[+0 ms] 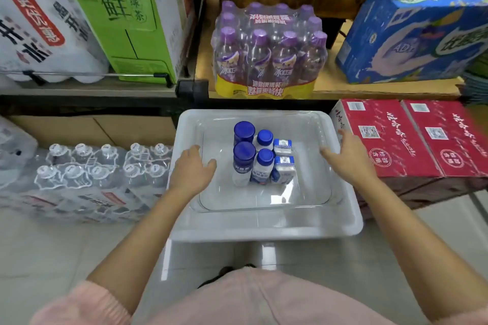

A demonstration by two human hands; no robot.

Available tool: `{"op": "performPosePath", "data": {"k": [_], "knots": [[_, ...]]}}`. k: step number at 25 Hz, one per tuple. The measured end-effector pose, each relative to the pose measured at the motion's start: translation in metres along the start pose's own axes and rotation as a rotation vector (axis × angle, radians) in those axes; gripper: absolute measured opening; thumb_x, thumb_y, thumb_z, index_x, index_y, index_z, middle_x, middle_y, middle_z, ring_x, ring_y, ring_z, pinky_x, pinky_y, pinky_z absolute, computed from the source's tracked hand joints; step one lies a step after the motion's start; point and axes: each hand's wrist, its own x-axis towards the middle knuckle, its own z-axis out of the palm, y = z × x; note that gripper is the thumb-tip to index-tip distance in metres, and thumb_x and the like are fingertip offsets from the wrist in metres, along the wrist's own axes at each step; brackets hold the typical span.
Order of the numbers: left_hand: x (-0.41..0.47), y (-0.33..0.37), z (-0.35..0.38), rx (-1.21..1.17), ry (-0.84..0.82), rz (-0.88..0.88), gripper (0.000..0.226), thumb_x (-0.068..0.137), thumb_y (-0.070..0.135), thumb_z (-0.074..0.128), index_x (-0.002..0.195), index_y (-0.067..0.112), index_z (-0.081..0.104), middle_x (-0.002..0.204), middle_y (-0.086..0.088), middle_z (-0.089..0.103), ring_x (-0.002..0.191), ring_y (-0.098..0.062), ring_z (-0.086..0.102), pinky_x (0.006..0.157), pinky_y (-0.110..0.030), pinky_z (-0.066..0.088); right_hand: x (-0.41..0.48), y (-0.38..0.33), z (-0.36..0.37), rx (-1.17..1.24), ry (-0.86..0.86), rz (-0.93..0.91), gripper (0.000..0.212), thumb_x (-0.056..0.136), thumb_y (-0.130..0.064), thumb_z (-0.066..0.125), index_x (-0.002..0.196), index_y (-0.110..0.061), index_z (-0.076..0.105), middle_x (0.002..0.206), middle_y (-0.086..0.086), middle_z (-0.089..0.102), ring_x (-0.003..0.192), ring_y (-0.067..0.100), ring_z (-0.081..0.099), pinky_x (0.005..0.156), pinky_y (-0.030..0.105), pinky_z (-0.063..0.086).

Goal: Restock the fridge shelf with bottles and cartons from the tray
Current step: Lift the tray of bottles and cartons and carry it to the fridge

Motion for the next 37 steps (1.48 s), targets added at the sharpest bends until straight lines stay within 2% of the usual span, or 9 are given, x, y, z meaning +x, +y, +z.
{"op": "performPosePath", "data": {"k": [5,8,11,14,17,24,27,30,37], "knots": [[0.009,-0.007,0.021,0.224,0.129,-0.061,0.044,0.087,0.027,0.055,0.113,-0.008,0.047,0.117,-0.028,0.052,0.107,-0.042,0.048,0.079,-0.044,0.041,-0.003,0.015,0.047,-0.042,-0.094,0.153,0.044,0.086,-0.031,0.06,0.113,-0.002,0.04,0.1,0.017,0.058,0.085,0.036,0.057,0.072,0.042,0.05],[0.017,-0.015,0.024,0.346,0.123,-0.063,0.035,0.091,0.025,0.051,0.106,-0.006,0.049,0.104,-0.024,0.061,0.092,-0.041,0.059,0.062,-0.036,0.036,0.0,0.026,0.053,-0.087,-0.008,0.163,0.027,0.086,-0.026,0.059,0.092,-0.006,0.041,0.081,0.009,0.053,0.068,0.029,0.05,0.056,0.033,0.038],[0.019,-0.018,0.035,0.363,0.12,-0.056,0.037,0.092,0.022,0.051,0.113,-0.007,0.044,0.102,-0.024,0.064,0.087,-0.041,0.063,0.06,-0.034,0.035,0.007,0.031,0.056,-0.086,0.005,0.142,0.024,0.085,-0.024,0.059,0.081,-0.008,0.042,0.065,0.0,0.043,0.064,0.027,0.045,0.051,0.03,0.029],[0.021,-0.023,0.038,0.289,0.138,-0.052,0.036,0.09,0.021,0.054,0.11,-0.007,0.043,0.099,-0.027,0.064,0.085,-0.042,0.063,0.059,-0.035,0.037,0.015,0.034,0.053,-0.047,0.007,0.11,0.03,0.085,-0.029,0.062,0.076,-0.007,0.043,0.061,0.0,0.042,0.065,0.029,0.048,0.057,0.032,0.035],[0.025,-0.025,0.04,0.191,0.145,-0.064,0.036,0.09,0.022,0.056,0.109,-0.008,0.046,0.098,-0.028,0.064,0.085,-0.042,0.062,0.06,-0.036,0.04,0.027,0.032,0.051,-0.001,-0.013,0.07,0.036,0.086,-0.035,0.062,0.073,-0.008,0.042,0.06,-0.001,0.042,0.062,0.026,0.046,0.053,0.032,0.033],[0.037,-0.025,0.035,-0.002,0.169,-0.13,0.031,0.084,0.022,0.064,0.099,-0.003,0.056,0.094,-0.018,0.064,0.088,-0.036,0.06,0.063,-0.031,0.039,0.04,0.03,0.047,0.022,-0.011,0.063,0.038,0.085,-0.026,0.059,0.058,-0.017,0.034,0.059,-0.001,0.041,0.06,0.025,0.044,0.052,0.03,0.034],[0.036,-0.023,0.027,-0.062,0.192,-0.091,0.018,0.079,0.018,0.067,0.078,0.005,0.054,0.069,-0.003,0.055,0.071,-0.026,0.056,0.051,-0.025,0.03,0.036,0.031,0.041,0.039,0.001,0.046,0.038,0.084,-0.021,0.06,0.056,-0.013,0.035,0.056,0.002,0.042,0.057,0.026,0.044,0.054,0.032,0.038],[0.029,-0.022,0.012,-0.165,0.195,-0.125,0.028,0.073,0.013,0.067,0.06,0.016,0.042,0.059,0.005,0.045,0.055,-0.012,0.044,0.047,-0.024,0.027,0.029,0.029,0.031,0.046,0.025,-0.024,0.039,0.082,-0.016,0.061,0.055,-0.012,0.034,0.053,0.007,0.04,0.053,0.024,0.038,0.049,0.03,0.031],[-0.008,-0.036,-0.042,-0.415,0.215,-0.234,0.033,0.071,0.011,0.067,0.055,0.016,0.039,0.051,-0.004,0.045,0.048,-0.02,0.043,0.051,-0.028,0.035,0.02,-0.03,-0.004,0.065,0.019,-0.209,0.03,0.082,-0.016,0.064,0.062,0.002,0.05,0.058,0.01,0.049,0.06,0.027,0.049,0.058,0.036,0.041]]}}
